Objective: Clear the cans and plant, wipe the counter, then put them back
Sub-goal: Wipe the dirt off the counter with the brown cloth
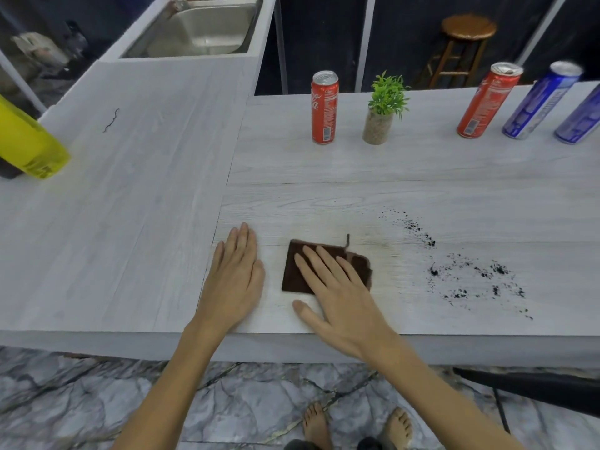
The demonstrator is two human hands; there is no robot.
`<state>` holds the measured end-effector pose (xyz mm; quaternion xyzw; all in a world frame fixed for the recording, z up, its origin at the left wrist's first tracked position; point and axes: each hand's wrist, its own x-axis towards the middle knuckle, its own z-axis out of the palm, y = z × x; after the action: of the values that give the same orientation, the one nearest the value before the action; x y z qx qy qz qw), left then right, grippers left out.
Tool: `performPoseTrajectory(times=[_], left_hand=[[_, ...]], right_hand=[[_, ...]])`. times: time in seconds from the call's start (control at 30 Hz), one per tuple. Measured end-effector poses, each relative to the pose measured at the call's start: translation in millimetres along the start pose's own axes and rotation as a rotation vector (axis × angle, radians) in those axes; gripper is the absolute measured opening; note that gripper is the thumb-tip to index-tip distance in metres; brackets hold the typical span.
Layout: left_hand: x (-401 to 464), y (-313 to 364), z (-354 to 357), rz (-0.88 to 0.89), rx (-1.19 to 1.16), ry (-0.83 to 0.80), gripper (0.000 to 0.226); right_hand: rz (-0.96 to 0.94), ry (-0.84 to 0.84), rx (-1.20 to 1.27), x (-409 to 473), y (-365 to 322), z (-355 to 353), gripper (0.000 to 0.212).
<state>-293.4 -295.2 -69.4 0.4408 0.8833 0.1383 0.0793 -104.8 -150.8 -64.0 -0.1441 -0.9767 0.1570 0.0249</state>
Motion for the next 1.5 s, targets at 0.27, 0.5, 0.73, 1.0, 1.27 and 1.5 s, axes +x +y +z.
performPoseTrajectory(times=[0.27,0.5,0.73,1.0,1.27,1.5], left_hand=[[44.0,44.6,6.4,0.051,-0.126,0.065,0.059],[54.1,31.4,13.1,0.035,-0.022,0.005,0.065],[54.7,32.2,15.9,0.02,0.004,0.014,0.064],[54.7,29.7,15.1,0.024,-0.019,0.017,0.063],[54.4,32.7,14.5,0.021,-0.018,0.011,0.063],[53.9,24.4,5.5,0.037,-0.17,-0.049,0.061]], right_hand=[[0.213,0.044,0.013,-69.1,91.0,-32.3,0.075],[0.388,0.065,-0.003,0.0,146.8,-54.6,0.079],[0.167,0.012,0.013,78.4,107.1,-46.2,0.077],[-0.009,-0.046,0.011,-19.7,96.3,-35.5,0.075],[0.259,0.016,-0.027,60.2,142.1,-54.5,0.078],[0.018,-0.032,-0.085,97.0,65.8,-27.0,0.076]])
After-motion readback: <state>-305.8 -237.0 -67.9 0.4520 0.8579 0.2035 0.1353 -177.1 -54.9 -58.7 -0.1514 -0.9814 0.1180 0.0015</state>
